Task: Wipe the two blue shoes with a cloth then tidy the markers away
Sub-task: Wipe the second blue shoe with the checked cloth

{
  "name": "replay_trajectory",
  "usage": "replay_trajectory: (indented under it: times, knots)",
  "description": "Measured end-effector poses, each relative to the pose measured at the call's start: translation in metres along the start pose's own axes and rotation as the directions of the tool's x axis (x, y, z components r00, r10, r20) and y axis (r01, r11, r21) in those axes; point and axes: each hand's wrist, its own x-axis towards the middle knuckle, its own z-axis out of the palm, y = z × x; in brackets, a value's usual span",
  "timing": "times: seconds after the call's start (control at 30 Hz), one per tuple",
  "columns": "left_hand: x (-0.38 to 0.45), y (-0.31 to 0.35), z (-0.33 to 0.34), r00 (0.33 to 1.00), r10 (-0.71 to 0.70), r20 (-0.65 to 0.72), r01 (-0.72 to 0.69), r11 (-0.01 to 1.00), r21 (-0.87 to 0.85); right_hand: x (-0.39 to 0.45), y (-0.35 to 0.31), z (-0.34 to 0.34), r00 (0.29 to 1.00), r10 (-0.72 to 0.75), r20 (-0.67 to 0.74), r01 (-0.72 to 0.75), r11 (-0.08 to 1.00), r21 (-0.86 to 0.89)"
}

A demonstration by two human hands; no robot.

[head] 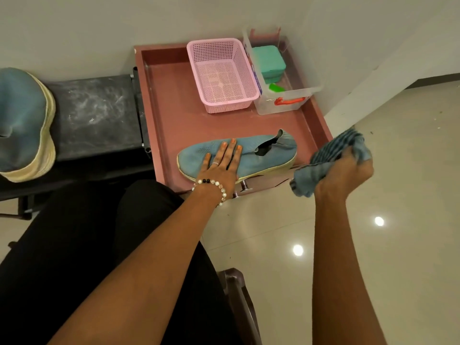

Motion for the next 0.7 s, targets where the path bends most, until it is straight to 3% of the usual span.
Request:
replay_trajectory:
  times: [0.07,0.13,0.17,0.2,0.27,0.33,0.47,0.53,0.6,0.7]
  knots:
    - [0.001,-0.002,-0.001,1.0,0.007,0.019,-0.007,1.0,-0.011,-0.007,0.012,0.007,0.969,-0.117,0.219,0.174,0.95,-0.26]
    - [0.002,-0.004,-0.003,0.999,0.01,0.049,-0.008,1.0,-0.027,-0.023,0.037,0.012,0.846,-0.123,0.52,0.431,0.73,-0.53]
    - [0.004,-0.004,-0.004,0.998,0.011,0.068,-0.009,0.999,-0.037,-0.03,0.053,0.012,0.771,-0.124,0.624,0.554,0.613,-0.563]
    - [0.004,-0.005,-0.005,0.996,0.013,0.087,-0.009,0.999,-0.048,-0.038,0.067,0.011,0.716,-0.118,0.688,0.638,0.512,-0.575]
    - [0.007,-0.006,-0.008,0.993,0.016,0.121,-0.009,0.998,-0.054,-0.051,0.08,0.014,0.704,-0.076,0.707,0.671,0.396,-0.626]
    - [0.008,-0.008,-0.012,0.987,0.017,0.162,-0.006,0.998,-0.065,-0.057,0.082,0.019,0.646,-0.096,0.757,0.726,0.382,-0.571]
    - [0.01,-0.008,-0.017,0.976,0.03,0.214,-0.016,0.998,-0.068,-0.024,0.072,0.007,0.321,-0.188,0.928,0.92,0.294,-0.259]
    - [0.01,-0.008,-0.018,0.974,0.03,0.225,-0.018,0.998,-0.054,-0.002,0.065,-0.001,0.213,-0.225,0.951,0.959,0.234,-0.159]
    - [0.01,-0.007,-0.017,0.974,0.026,0.227,-0.014,0.998,-0.053,0.003,0.067,-0.002,0.23,-0.261,0.938,0.958,0.23,-0.171]
    - [0.011,-0.007,-0.017,0.974,0.032,0.224,-0.017,0.997,-0.069,-0.02,0.082,0.005,0.455,-0.296,0.84,0.871,0.342,-0.352]
